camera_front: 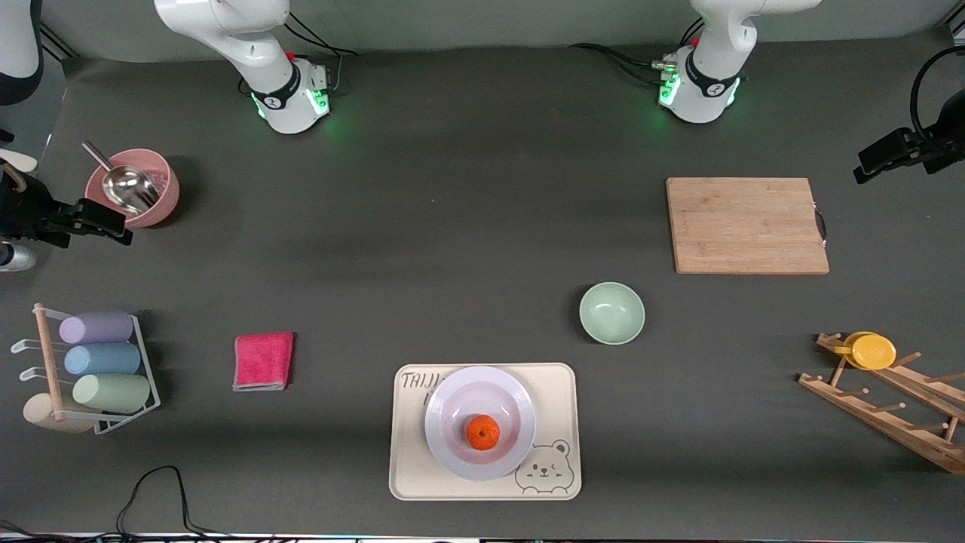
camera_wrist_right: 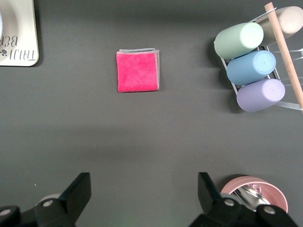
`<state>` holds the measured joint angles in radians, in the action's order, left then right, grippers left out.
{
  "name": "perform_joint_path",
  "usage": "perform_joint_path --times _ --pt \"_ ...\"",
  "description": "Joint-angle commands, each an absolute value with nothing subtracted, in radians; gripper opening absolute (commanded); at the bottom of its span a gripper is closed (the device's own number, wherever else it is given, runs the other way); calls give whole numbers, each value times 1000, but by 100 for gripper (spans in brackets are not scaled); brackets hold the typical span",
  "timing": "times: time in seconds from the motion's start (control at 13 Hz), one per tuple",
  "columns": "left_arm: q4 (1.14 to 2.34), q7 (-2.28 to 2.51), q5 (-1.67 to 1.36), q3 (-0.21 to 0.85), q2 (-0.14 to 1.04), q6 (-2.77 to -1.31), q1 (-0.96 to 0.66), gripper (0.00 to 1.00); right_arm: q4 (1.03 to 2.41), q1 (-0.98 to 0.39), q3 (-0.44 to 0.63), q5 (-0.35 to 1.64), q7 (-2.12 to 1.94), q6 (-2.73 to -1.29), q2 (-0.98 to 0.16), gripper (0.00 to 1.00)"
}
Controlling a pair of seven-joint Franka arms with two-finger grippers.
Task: Place orange and plate with both arms
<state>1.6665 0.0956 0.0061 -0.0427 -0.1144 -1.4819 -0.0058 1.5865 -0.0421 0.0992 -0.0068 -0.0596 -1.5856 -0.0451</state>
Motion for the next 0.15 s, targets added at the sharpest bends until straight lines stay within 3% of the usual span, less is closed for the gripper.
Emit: perform_joint_path --times 0.0,0.08 --pt "1635 86 11 -43 -95 -1453 -3 100 1565 -44 95 -25 -31 -1555 -55 100" --pt "1635 84 11 -43 -95 -1451 -2 100 1565 -44 95 -23 -29 -1554 -58 100"
